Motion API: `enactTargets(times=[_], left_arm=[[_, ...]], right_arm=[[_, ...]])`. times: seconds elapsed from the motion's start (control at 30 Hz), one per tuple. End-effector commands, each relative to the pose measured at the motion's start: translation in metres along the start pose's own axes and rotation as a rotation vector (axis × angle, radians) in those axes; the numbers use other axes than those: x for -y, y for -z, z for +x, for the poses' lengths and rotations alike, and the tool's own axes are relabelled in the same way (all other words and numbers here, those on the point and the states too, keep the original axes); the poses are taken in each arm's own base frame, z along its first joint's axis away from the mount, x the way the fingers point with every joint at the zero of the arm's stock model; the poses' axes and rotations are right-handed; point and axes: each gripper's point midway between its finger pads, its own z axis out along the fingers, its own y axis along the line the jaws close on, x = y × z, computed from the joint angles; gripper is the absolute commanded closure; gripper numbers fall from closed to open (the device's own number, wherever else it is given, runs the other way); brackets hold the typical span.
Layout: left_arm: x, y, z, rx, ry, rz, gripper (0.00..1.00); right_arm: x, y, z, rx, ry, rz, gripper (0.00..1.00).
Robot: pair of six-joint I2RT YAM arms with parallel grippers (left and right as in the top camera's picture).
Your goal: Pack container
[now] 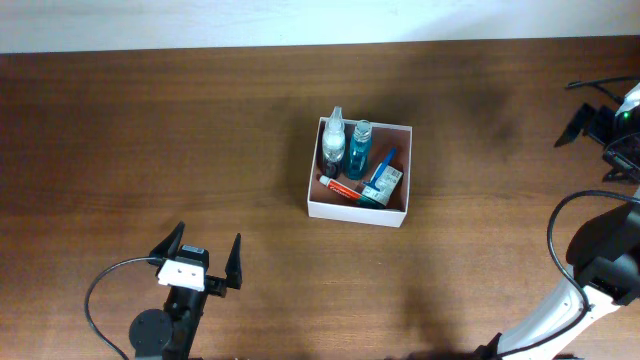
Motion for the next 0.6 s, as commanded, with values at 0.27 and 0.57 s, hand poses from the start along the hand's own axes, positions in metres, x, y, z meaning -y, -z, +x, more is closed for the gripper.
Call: enactTargets(times=[0.27,0.57], left_arm=[[-0.003,0.001,0.001,-0.002,-0.013,-0.018,0.00],[-0.003,0.001,0.001,-0.002,-0.013,-0.018,0.01]], right_arm=[[0.002,0.000,-0.001,0.005,0.008,0.008,0.01],[-0.001,0.020,0.003,0.061,0.017,0.002,0.01]])
